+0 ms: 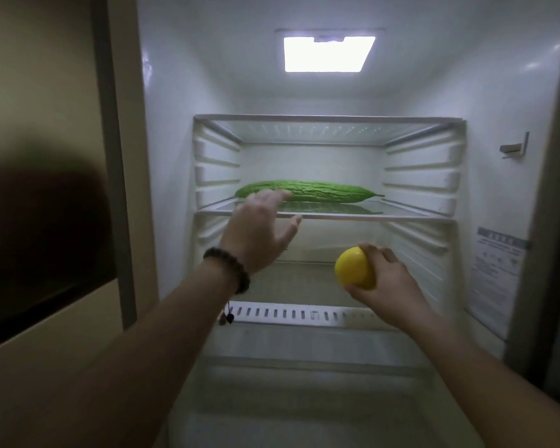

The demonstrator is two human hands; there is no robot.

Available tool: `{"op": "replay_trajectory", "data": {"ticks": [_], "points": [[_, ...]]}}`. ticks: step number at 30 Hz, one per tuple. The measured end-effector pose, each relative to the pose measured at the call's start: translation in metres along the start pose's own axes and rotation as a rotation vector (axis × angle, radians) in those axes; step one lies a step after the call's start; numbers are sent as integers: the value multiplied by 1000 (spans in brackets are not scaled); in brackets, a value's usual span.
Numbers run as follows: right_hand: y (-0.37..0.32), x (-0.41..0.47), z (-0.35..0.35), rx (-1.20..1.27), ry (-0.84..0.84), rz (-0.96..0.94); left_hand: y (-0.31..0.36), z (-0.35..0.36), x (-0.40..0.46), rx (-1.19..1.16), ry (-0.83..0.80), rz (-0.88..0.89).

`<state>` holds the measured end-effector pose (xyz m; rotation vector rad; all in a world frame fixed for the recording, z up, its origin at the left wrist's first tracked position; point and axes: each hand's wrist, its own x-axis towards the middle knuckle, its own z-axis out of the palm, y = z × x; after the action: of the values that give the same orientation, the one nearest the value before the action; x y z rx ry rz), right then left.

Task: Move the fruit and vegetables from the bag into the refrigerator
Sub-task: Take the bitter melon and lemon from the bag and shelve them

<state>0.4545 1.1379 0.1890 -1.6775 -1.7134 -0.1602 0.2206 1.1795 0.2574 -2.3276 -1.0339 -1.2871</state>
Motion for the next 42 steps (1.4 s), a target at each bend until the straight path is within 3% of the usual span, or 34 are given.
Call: {"op": "replay_trajectory", "data": {"ticks": [3,5,9,12,23,28,42], "points": [[0,0,3,19,-11,-21,2,18,-40,14,157,-5],[0,0,6,27,-15,-27,-3,34,-65,50,166,-29],[-6,7,17,44,-56,-29,-24,71,-98,176,-227,-215],[-16,19,32,67,-96,-62,-38,91,-110,265,-337,-283],[-60,114,133,132,-263,-111,-53,107,-119,337,-293,-250],[-76,161,181,39,-362,-146,-56,111,-120,344,-302,-259],[-82,197,216,-57,-409,-234,-57,116,-122,325,-261,-258]]}}
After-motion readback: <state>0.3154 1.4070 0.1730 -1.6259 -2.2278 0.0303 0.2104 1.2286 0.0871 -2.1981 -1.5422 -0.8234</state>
